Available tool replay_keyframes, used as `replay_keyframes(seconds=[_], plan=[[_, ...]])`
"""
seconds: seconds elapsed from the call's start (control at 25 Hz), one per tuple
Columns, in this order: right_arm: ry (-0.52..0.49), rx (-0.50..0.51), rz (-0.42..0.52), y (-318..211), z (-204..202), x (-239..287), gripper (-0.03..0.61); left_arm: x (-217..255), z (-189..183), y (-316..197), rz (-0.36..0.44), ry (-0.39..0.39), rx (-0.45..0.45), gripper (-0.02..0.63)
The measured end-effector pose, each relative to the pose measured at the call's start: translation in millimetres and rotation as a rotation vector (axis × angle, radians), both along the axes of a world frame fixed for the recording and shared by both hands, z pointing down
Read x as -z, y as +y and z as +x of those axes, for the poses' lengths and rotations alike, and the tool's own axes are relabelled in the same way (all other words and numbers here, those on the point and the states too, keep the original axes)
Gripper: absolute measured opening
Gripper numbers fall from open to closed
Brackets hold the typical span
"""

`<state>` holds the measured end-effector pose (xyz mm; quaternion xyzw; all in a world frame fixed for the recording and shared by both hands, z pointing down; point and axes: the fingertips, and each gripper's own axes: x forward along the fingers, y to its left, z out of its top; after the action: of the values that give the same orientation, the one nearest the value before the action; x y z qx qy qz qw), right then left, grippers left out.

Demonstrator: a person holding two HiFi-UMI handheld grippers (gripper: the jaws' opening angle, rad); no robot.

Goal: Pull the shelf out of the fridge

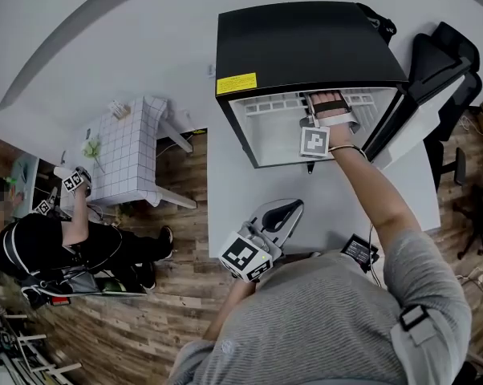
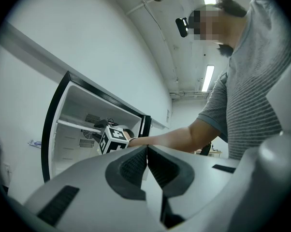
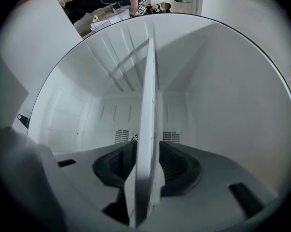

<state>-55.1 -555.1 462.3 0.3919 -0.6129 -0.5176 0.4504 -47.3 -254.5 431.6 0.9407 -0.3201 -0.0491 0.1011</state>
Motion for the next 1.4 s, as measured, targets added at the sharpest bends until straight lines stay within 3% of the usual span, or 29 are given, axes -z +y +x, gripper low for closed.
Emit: replay_keyframes(seconds=[0.08, 0.2, 0.44, 1.0, 1.28, 1.4], plan=[[-0.005, -0.003, 0.002, -3.7, -0.5, -0.4, 0.133, 0.2, -1.1, -1.5, 0.005, 0.001, 0.000, 0.012], [-0.022, 0.006, 0.039, -6.2, -0.5, 6.4, 0.040, 1.8, -1.1, -3.6, 0.012, 0.002, -0.003, 0.012], [0.008, -0.039, 0.123, -11.7, 10.0, 2.1, 0.035, -0.2, 4.2, -2.9, -0.003, 0.007, -0.020, 0.011], [-0.070, -0.020, 0.048, -6.6, -1.1, 8.9, 0.035, 1.0, 24.7, 5.1, 0.003, 0.011, -0.066, 0.012], [-0.081, -0.016, 0.044, -7.0, -0.3, 8.7, 0.035, 2.2, 26.9, 10.4, 0.012, 0.012, -0.054, 0.012], [-0.034, -0.011, 0.082, -12.6, 1.5, 6.5, 0.035, 3.0, 28.2, 10.9, 0.018, 0.010, -0.050, 0.012]])
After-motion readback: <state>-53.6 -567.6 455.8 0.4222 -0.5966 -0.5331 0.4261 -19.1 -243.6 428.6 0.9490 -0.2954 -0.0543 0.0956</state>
